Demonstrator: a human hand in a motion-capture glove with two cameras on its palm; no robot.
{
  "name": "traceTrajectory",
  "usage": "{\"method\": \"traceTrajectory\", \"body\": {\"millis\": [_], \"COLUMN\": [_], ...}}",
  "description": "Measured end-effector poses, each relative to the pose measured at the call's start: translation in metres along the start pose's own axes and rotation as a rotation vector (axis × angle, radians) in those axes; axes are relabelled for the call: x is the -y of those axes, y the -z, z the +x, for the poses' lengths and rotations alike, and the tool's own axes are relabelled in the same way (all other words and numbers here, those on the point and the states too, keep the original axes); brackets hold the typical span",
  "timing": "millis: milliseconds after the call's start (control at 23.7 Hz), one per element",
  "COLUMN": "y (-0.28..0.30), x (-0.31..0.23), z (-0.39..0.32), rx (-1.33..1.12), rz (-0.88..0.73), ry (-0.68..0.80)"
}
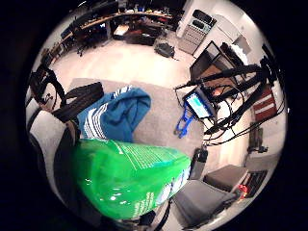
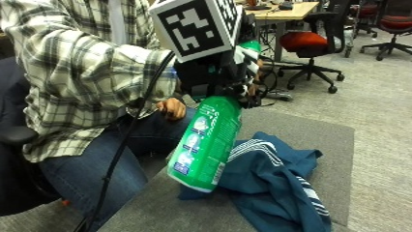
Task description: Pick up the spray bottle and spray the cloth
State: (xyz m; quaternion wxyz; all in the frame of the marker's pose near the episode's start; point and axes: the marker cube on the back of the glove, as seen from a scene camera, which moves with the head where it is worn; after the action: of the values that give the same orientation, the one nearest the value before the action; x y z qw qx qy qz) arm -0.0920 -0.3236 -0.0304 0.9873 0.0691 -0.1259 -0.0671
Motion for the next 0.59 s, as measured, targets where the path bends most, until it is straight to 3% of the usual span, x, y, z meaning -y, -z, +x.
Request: {"method": "traceTrajectory", "body": {"millis": [337, 590], "y": [0.043, 0.052], "x": [-0.004, -0.008], "z": [0.007, 0.017], "rx": [0.487, 0.701], "rz": [0.222, 0.341], "ry": [-0.090, -0.140]}}
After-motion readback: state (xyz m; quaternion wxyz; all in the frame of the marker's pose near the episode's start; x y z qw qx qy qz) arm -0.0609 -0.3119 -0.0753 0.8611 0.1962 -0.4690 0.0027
